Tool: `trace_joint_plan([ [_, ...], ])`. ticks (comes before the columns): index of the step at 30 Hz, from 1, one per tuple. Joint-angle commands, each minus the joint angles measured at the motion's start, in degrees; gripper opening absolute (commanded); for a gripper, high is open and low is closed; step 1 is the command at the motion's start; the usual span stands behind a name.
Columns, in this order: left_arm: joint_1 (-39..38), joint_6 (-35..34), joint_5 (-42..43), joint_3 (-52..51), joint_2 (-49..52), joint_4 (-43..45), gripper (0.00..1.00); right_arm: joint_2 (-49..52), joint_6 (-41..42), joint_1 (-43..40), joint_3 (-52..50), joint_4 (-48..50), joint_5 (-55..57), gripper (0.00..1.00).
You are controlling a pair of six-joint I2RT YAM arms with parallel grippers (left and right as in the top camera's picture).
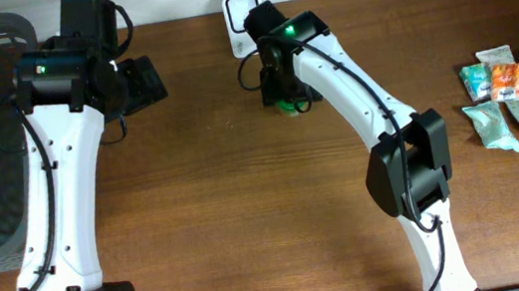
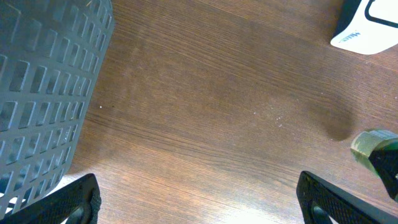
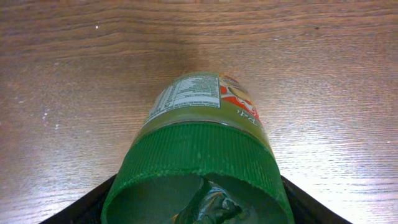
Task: Scan the item barcode
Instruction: 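Hold the green-capped jar in front of the scanner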
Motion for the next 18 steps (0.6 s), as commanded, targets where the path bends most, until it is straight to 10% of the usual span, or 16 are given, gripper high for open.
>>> trace_joint_plan([
  [1, 0.35, 0.74, -0.44, 0.5, -0.79, 0.09, 0.99, -1.4, -0.59, 0.22, 0.04, 2.64, 1.16, 0.67],
  [12, 0.35, 0.74, -0.44, 0.5, -0.79, 0.09, 0.99, -1.4, -1.68, 0.26, 0.02, -2.19, -2.21, 0.61],
  [18, 0.35, 0.74, -0.44, 0.5, -0.79, 0.09, 0.99, -1.46, -8.39, -0.28, 0.48, 13.55, -1.36, 0.54],
])
